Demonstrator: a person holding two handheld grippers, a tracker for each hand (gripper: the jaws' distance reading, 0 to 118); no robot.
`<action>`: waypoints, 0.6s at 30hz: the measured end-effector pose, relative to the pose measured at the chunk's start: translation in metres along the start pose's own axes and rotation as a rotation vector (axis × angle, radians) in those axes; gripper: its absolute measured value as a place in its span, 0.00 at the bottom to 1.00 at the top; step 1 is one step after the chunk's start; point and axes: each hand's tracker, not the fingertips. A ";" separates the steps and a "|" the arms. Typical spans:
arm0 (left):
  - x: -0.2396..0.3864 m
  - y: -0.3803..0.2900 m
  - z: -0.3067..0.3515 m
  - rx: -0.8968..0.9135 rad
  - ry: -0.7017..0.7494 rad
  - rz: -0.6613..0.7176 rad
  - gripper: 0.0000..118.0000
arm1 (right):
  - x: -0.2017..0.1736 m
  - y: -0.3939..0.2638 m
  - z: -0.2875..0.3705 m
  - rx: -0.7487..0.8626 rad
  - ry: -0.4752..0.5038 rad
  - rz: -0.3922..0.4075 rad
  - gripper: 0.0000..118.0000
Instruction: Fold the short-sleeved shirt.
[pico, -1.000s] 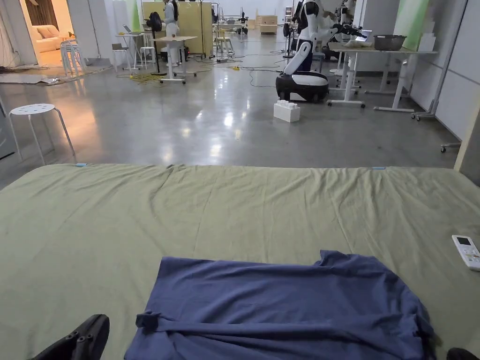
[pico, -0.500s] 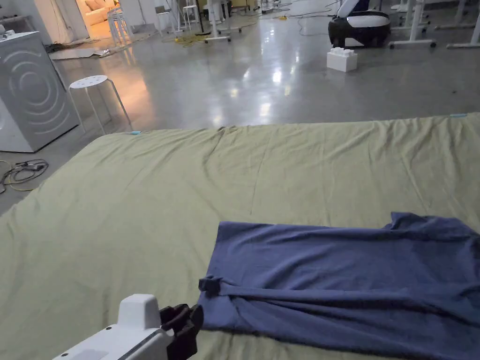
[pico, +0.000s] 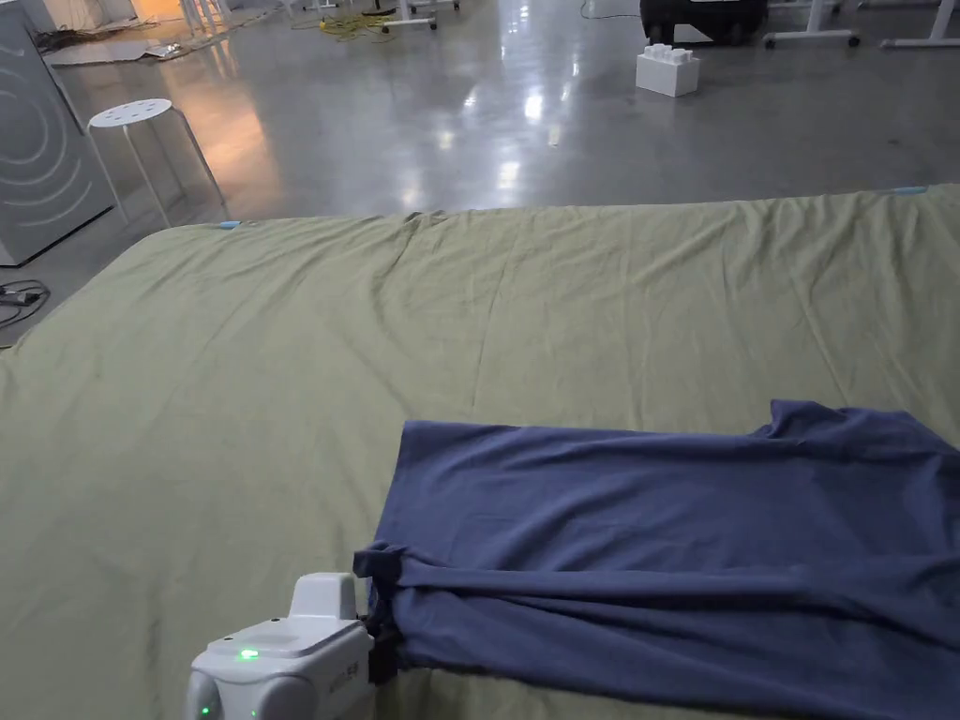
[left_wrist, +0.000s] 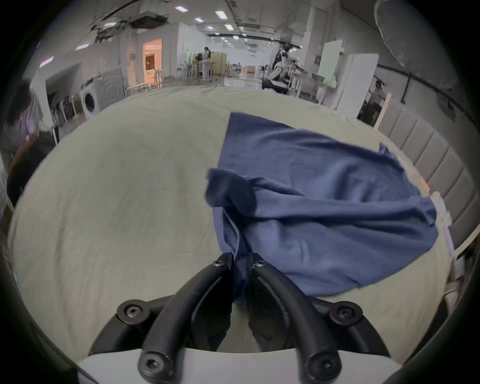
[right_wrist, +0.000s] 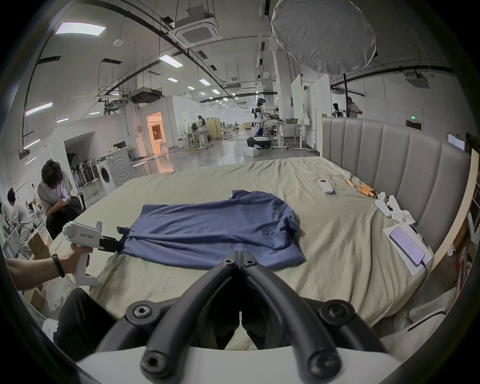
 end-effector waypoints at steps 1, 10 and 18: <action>0.007 0.002 -0.004 -0.018 0.034 -0.047 0.09 | 0.000 -0.001 -0.002 -0.008 -0.001 0.000 0.00; -0.016 0.018 -0.021 -0.126 -0.046 0.012 0.08 | 0.050 -0.019 -0.081 -0.048 0.028 -0.147 0.67; -0.017 0.024 -0.020 -0.166 -0.056 0.005 0.08 | 0.112 -0.036 -0.221 -0.285 -0.173 -0.272 0.68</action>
